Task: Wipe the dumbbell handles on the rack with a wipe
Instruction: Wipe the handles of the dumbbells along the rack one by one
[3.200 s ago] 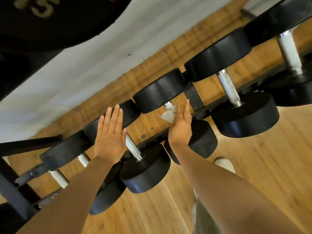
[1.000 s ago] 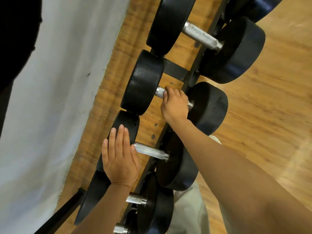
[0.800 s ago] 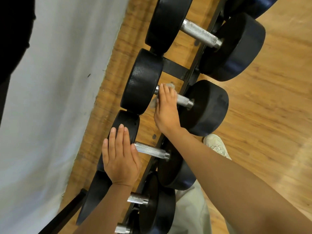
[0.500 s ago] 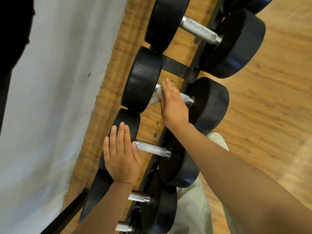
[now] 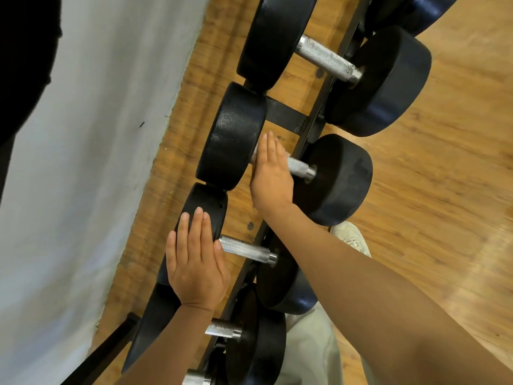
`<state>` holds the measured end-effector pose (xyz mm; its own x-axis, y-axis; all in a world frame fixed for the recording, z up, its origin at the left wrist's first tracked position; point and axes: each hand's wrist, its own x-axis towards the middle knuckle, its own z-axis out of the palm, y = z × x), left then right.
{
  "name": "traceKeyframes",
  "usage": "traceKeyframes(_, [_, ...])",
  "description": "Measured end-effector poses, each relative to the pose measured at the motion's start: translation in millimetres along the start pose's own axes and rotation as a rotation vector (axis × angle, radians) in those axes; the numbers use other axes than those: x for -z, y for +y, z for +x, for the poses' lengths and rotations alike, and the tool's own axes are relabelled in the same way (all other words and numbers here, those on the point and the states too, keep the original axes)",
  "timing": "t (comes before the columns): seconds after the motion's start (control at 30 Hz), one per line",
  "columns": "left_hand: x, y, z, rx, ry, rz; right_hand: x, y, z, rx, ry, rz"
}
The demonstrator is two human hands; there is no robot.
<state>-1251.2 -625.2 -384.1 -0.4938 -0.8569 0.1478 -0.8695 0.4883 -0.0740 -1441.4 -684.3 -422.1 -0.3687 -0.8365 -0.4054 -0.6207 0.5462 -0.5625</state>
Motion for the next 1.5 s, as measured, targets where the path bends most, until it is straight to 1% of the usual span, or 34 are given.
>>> traceKeyframes(0.07, [0.6, 0.3, -0.3, -0.006, 0.005, 0.003, 0.6, 18.9, -7.4, -0.071, 0.014, 0.003])
traceKeyframes(0.17, [0.0, 0.0, 0.1, -0.017, -0.001, 0.014, 2.7, 39.3, -13.2, -0.265, -0.005, -0.026])
traceKeyframes(0.27, [0.3, -1.0, 0.1, -0.018, -0.007, 0.022, 2.6, 30.8, 0.7, -0.34, 0.004, -0.068])
traceKeyframes(0.33, [0.4, -0.5, 0.1, -0.016, -0.007, 0.022, 7.7, 17.4, 12.8, -0.294, 0.034, -0.03])
traceKeyframes(0.47, [1.0, 0.2, 0.1, -0.012, -0.011, 0.016, 15.3, -0.6, 25.9, -0.13, 0.034, 0.262])
traceKeyframes(0.53, [1.5, 0.0, 0.8, -0.01, -0.011, 0.016, 15.8, 2.7, 24.1, -0.054, 0.026, 0.307])
traceKeyframes(0.6, [1.6, 1.1, 1.1, -0.011, -0.011, 0.012, 17.5, 15.9, 16.4, -0.011, 0.004, 0.276])
traceKeyframes(0.63, [1.9, 1.5, 0.6, -0.01, -0.011, 0.01, 18.6, 24.3, 11.3, -0.031, 0.005, 0.23])
traceKeyframes(0.73, [1.3, 0.4, 0.8, -0.008, -0.005, 0.008, 16.5, 45.5, -4.3, -0.189, -0.003, 0.098])
traceKeyframes(0.8, [1.1, -0.1, 0.7, -0.01, 0.0, 0.012, 11.2, 49.2, -11.4, -0.188, -0.038, 0.062])
traceKeyframes(0.83, [1.4, 0.1, 0.7, -0.01, 0.003, 0.012, 8.0, 49.3, -12.2, -0.174, -0.037, 0.087])
traceKeyframes(0.97, [1.4, 1.1, 0.4, -0.005, 0.012, -0.001, 0.1, 44.8, -12.9, -0.074, 0.071, 0.252])
traceKeyframes(1.03, [1.3, 0.6, 0.5, -0.008, 0.013, 0.003, -2.2, 41.8, -14.7, 0.054, 0.076, 0.282])
traceKeyframes(1.1, [1.4, 0.3, 1.2, -0.008, 0.008, 0.005, -5.2, 39.5, -14.6, 0.157, 0.088, 0.261])
traceKeyframes(1.23, [2.6, 1.7, 1.1, -0.005, 0.002, -0.007, -2.5, 44.7, -20.0, 0.184, 0.182, 0.286])
traceKeyframes(1.4, [2.5, 1.4, 1.8, -0.004, 0.001, -0.015, 14.5, 65.5, -53.5, 0.312, 0.353, 0.236])
traceKeyframes(1.5, [2.4, 2.1, 2.1, -0.006, 0.019, -0.023, 29.7, 86.8, -76.2, 0.333, 0.469, 0.201])
